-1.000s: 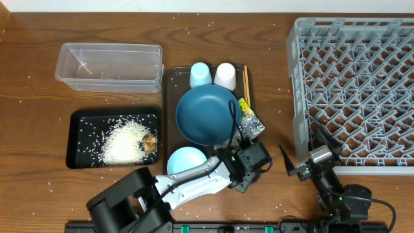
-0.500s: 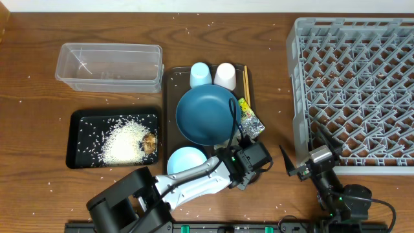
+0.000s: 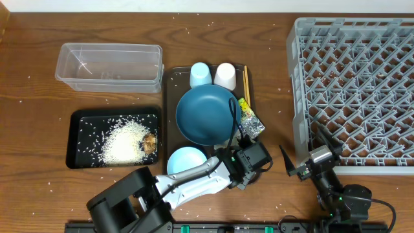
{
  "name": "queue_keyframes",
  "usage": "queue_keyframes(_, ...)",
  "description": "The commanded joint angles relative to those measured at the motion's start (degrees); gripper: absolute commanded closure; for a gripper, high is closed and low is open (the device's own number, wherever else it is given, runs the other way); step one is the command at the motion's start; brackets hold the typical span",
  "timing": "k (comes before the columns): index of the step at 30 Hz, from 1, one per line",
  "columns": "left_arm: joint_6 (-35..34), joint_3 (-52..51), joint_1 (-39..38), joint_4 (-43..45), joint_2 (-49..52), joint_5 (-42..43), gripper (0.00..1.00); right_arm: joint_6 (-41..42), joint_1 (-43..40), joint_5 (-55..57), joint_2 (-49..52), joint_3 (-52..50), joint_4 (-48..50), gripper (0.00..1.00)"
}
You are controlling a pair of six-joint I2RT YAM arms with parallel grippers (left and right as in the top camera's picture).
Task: Sort waste into correct bins and load items into the dishwasher rack
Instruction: 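Close the left gripper around the carrot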
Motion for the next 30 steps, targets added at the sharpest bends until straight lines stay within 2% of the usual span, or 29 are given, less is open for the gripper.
queue_keyframes(1,-0.31,-0.76,0.2,-0.26,0.81,-1.31,0.55,-0.5,-0.59,0.57,-0.2,-0.07,-0.24,0.01)
queue_keyframes(12,-0.35,-1.62,0.2,0.44,0.81,-1.07,0.56,-0.5,-0.59,0.55,-0.2,-0.07,-0.24,0.01)
queue_keyframes(16,-0.35,-1.62,0.2,0.61,0.81,-1.09,0.62,-0.5,-0.59,0.57,-0.2,-0.07,-0.24,0.01)
queue_keyframes(19,-0.35,-1.62,0.2,0.63,0.81,-1.07,0.72,-0.5,-0.59,0.57,-0.2,-0.07,-0.24,0.01)
queue_keyframes(26,-0.31,-1.55,0.2,0.87,0.76,-1.11,0.77,-0.48,-0.59,0.57,-0.2,-0.07,-0.24,0.01)
queue_keyframes(30,-0.31,-1.27,0.17,0.79,0.39,-1.09,0.87,-0.48,-0.59,0.57,-0.2,-0.07,-0.24,0.01)
